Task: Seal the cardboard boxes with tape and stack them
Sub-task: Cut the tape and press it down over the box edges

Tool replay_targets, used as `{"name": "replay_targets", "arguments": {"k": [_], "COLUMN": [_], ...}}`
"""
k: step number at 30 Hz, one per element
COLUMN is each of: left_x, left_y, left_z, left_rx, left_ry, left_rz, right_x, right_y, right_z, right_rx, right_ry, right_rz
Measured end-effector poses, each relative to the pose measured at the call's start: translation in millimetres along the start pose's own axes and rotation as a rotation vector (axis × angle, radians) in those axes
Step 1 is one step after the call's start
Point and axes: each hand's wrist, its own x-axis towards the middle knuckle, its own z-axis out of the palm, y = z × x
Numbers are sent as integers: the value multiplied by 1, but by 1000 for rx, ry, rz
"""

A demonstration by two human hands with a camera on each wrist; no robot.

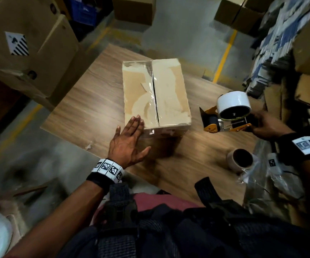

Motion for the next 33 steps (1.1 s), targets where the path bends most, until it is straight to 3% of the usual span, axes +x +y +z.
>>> {"name": "replay_targets", "arguments": {"k": [10,15,19,23,30,33], "left_x": [-1,-4,-1,1,9,44], "left_y": [3,2,1,12,68,80], "left_z": [-4,-10,-10,-10,-52,-74], "left_rx": [-27,-11,92,165,330,341], "left_ry": [-7,1,-21,-56,-208,-206], "left_rz": [-2,2,40,56,99,216], "right_x": [19,16,-5,-11,4,9], "right_y": [-12,17,21,8,-12,-10], "right_z": [43,39,39,67,138,155], "right_rx": [-160,-349,-71,297,426,473], "right_ry": [-89,-155,-72,74,143,173], "right_rz": [-9,3,81,359,619,663]}}
